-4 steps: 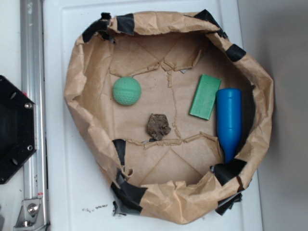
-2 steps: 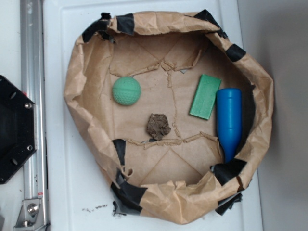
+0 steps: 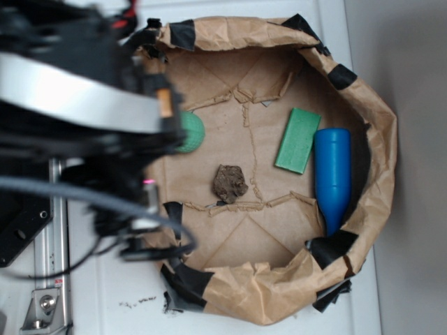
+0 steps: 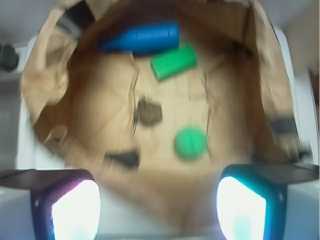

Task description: Grab the rock.

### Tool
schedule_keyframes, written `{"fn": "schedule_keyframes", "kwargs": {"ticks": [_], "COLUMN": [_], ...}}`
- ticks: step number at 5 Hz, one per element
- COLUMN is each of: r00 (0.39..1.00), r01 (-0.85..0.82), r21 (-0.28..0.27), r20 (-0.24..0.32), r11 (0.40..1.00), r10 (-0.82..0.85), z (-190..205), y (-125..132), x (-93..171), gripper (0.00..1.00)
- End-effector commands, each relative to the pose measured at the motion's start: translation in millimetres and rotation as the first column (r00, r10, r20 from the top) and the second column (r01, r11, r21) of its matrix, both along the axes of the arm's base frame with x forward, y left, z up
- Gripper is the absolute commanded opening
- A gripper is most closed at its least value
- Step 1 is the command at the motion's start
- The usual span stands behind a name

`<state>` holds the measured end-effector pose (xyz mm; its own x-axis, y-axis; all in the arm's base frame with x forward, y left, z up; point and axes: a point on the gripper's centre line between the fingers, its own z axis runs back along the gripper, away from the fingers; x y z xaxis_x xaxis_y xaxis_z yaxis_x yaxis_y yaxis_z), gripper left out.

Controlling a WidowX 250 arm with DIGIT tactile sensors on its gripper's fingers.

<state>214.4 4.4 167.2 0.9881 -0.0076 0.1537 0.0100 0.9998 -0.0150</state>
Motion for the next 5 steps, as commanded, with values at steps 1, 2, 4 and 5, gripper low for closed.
{"fn": "schedule_keyframes", "kwargs": {"ticks": [1, 2, 4, 5], "r00": [1.000, 0.992, 0.972, 0.973], "r01": [0.025, 0.103, 0.220, 0.212], "r21": [-0.052, -0.022, -0.042, -0.062], "r20": [0.019, -0.068, -0.082, -0.079], "r11": [0.998, 0.994, 0.975, 0.975], "r10": [-0.024, -0.105, -0.222, -0.217], "z": [-63, -113, -141, -142], "y": [16, -5, -47, -52], "x": [46, 47, 53, 51], "gripper": [1.00, 1.00, 1.00, 0.00]}}
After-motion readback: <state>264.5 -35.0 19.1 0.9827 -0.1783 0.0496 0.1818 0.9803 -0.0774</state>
